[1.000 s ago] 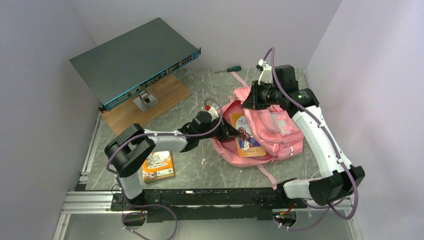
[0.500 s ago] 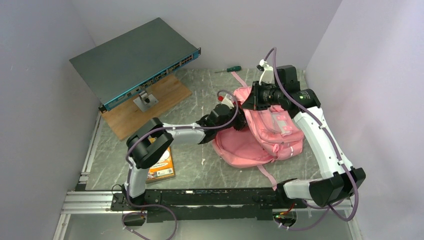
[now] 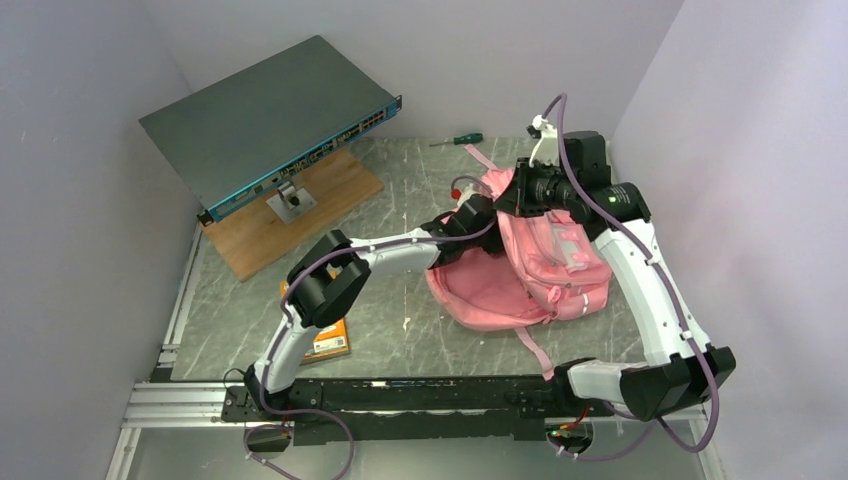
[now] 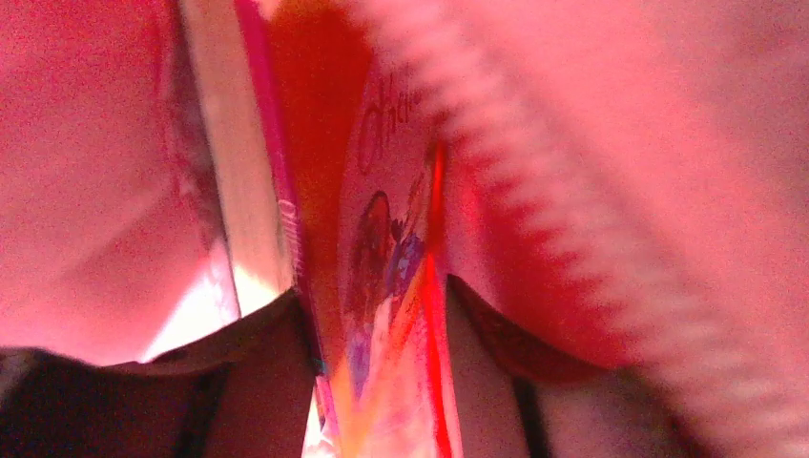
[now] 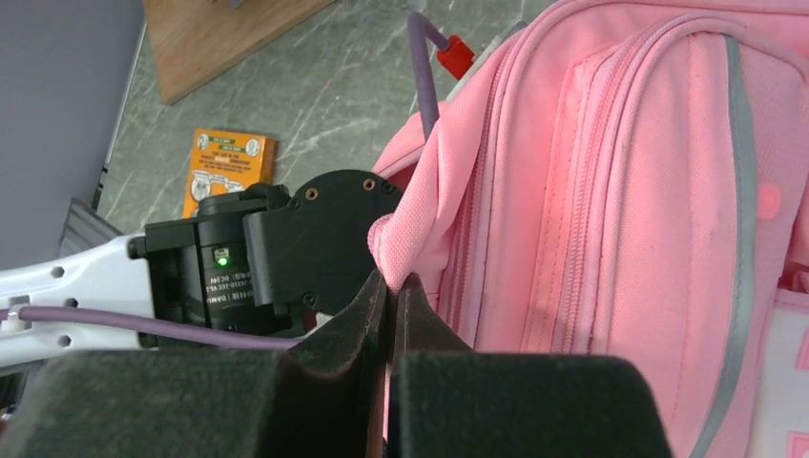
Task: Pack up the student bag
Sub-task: Place the book in the student bag.
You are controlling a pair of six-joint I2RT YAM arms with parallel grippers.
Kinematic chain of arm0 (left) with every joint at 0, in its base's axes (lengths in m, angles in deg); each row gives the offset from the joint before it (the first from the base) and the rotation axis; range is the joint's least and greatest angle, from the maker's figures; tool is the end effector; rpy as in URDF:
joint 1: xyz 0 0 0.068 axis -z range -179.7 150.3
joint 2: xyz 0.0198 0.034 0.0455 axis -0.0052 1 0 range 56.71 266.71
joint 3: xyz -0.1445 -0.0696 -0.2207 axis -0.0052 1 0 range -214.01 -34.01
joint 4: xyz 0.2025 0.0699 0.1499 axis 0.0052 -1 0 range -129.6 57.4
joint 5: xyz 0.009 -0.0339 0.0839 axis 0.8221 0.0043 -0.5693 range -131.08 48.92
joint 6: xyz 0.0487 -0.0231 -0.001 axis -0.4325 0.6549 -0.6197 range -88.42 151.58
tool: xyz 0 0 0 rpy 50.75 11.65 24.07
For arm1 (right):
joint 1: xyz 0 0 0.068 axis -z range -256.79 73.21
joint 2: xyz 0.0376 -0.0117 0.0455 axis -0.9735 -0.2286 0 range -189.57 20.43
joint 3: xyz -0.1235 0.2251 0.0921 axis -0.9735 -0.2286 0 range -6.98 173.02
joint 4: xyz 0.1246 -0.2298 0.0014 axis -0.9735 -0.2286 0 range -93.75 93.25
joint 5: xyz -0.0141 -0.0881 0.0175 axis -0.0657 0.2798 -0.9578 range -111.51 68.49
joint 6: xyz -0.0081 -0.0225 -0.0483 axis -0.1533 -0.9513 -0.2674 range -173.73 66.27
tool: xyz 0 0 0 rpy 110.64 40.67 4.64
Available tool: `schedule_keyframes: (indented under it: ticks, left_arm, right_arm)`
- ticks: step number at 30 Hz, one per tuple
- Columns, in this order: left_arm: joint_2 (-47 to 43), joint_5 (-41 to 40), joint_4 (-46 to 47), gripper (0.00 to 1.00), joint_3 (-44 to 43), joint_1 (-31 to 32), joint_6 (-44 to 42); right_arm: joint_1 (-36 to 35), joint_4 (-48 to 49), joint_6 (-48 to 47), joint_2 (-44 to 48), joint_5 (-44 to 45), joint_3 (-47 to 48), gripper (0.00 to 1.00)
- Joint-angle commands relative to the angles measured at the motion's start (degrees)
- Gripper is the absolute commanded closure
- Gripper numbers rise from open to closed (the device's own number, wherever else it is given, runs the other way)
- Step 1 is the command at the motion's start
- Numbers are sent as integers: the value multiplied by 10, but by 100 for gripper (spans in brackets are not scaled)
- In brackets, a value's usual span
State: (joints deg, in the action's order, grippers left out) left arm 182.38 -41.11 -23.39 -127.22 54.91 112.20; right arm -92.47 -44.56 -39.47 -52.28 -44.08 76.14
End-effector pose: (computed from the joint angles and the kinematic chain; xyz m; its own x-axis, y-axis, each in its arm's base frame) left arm 0.2974 -0.4186 0.2039 -0.8414 -0.5192 -0.1501 -0.0926 0.4120 -0.9065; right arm 0.2432 0.0825 0.4039 -0.7005 0.0394 -0.7125 -0.3825 0.8222 0.4215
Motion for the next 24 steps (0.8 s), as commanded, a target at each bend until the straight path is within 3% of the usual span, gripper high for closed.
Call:
schedule_keyframes:
  ticks: [1, 2, 3, 12, 19, 24]
  left_arm:
    - [-18, 9, -136, 26, -25, 12, -17]
    - [-28, 9, -134, 10, -15, 11, -25]
    - [-35, 12, -140, 2, -12, 8, -35]
    - [-129, 49, -198, 0, 32, -11, -106]
    - [-316, 76, -50, 0, 260, -15, -139]
    - [-474, 66, -60, 0, 359, -16, -225]
  right_arm:
    - [-10, 60, 5, 43, -60, -7, 100]
    - [-9, 62, 4, 43, -61, -11, 100]
    - [-7, 66, 5, 44, -62, -16, 100]
    - [-3, 76, 1, 32, -59, -43, 100]
    - [1, 119, 28, 43, -44, -83, 100]
    - [2, 168, 59, 43, -39, -133, 94]
